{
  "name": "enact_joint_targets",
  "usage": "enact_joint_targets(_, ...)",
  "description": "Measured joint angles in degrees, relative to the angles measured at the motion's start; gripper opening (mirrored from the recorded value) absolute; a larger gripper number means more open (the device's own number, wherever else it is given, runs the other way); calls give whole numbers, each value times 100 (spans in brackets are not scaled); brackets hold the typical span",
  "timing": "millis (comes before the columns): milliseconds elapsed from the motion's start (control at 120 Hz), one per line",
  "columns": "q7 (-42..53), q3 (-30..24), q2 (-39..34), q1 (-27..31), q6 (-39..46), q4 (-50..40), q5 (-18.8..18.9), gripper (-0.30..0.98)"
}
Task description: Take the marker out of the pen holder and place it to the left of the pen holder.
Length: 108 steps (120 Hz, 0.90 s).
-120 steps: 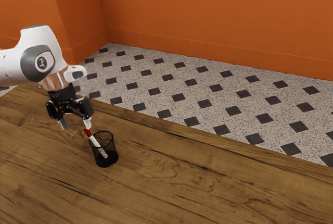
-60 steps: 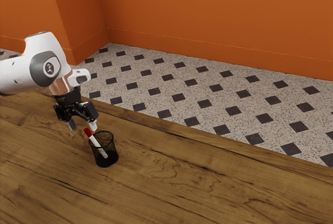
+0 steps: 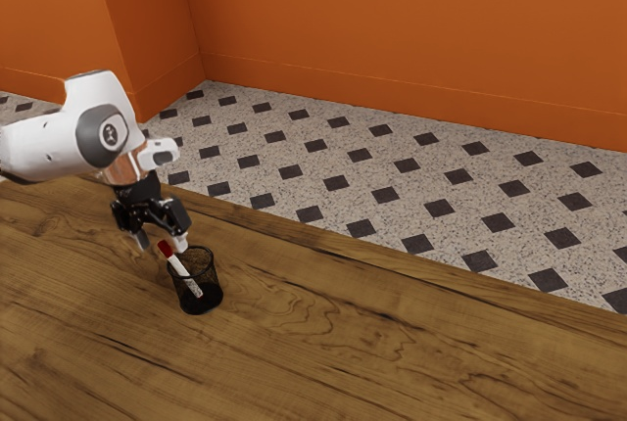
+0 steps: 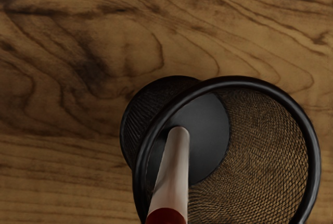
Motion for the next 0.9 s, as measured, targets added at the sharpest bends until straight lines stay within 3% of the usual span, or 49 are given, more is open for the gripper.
enact_joint_targets(117,59,-6,19,-28,1,-20,-68,64)
enact_joint_targets(550,203,-8,-26,-10,-23,-21,-109,5)
enact_joint_targets(750,210,-159,-236,-5,-264,256,-18,-5)
enact_joint_targets(900,193,-155,-402,-160,-1059,995,297,-7)
